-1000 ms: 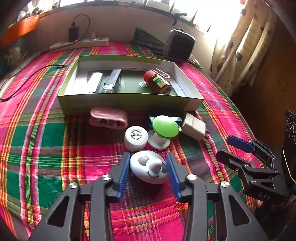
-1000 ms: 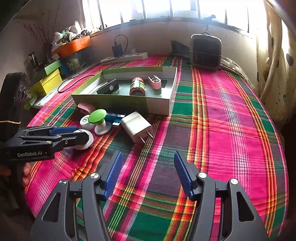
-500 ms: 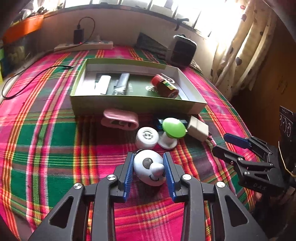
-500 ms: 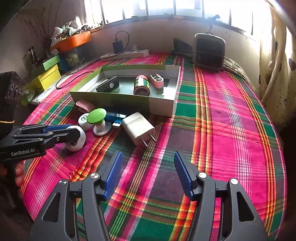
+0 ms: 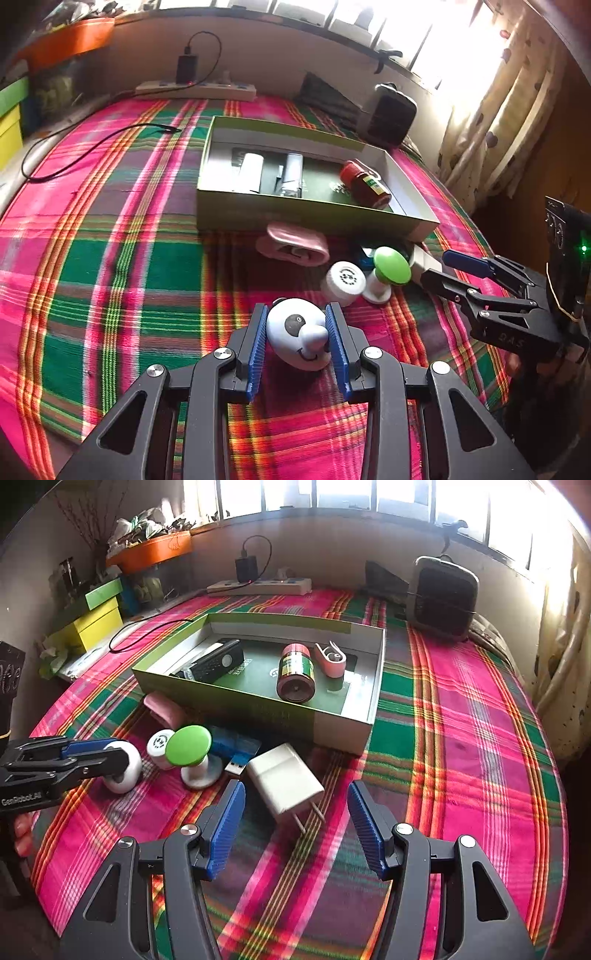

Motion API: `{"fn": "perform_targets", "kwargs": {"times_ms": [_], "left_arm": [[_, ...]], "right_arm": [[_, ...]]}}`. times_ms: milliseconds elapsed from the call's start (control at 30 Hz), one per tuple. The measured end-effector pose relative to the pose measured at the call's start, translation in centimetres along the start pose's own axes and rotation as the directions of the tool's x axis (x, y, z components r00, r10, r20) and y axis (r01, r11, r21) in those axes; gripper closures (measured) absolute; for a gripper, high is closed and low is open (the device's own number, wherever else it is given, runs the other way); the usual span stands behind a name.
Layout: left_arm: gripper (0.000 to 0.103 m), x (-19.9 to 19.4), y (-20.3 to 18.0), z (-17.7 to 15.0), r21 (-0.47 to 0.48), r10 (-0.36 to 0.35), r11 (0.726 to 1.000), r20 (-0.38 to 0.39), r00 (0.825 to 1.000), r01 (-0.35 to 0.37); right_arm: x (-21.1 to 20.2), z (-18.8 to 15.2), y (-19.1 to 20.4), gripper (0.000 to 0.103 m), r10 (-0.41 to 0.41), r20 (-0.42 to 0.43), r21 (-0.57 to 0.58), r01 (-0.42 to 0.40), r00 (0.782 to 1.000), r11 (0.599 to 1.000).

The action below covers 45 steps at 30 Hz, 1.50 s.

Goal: Organize rigid objects
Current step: 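Close the right tool on the white plug adapter while the left tool holds the mouse toy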

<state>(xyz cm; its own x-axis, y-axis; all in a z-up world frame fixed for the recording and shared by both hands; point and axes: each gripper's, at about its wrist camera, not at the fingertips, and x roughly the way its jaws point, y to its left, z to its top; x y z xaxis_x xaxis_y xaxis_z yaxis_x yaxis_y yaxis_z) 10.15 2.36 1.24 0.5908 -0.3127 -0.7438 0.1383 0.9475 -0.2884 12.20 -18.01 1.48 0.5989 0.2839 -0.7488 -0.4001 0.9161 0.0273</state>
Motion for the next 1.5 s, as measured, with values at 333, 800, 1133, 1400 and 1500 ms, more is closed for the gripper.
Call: {"fn": "perform_targets", "kwargs": {"times_ms": [333, 800, 1133, 1400, 1500], "left_arm": [[0.072, 0.1, 0.3, 0.3, -0.005, -0.005, 1.0, -0.001, 1.0, 0.005], [0.072, 0.2, 0.2, 0.5, 0.005, 0.003, 1.0, 0.0, 1.0, -0.003], [0.072, 0.2, 0.2, 0.4, 0.015, 0.011, 1.0, 0.003, 1.0, -0.011], [0.072, 0.2, 0.1, 0.4, 0.015, 0.011, 1.0, 0.003, 1.0, -0.011], [0.072, 0.2, 0.1, 0.4, 0.016, 0.011, 1.0, 0.003, 1.0, -0.011]], "right_arm": [[1.7, 0.9, 0.1, 0.044, 0.054, -0.04, -0.045, -0.056, 0.998, 0.997], [2.2, 0.7, 0.6, 0.051, 0.039, -0.06, -0.092, -0.045, 0.997, 0.995], [1.8, 0.5, 0.3, 0.068, 0.018, -0.049, -0.079, -0.022, 0.999, 0.997], [1.6, 0.3, 0.4, 0.068, 0.016, -0.046, -0.07, -0.019, 0.999, 0.997], [1.6, 0.3, 0.4, 0.068, 0.014, -0.046, -0.066, -0.017, 0.999, 0.998]]}}
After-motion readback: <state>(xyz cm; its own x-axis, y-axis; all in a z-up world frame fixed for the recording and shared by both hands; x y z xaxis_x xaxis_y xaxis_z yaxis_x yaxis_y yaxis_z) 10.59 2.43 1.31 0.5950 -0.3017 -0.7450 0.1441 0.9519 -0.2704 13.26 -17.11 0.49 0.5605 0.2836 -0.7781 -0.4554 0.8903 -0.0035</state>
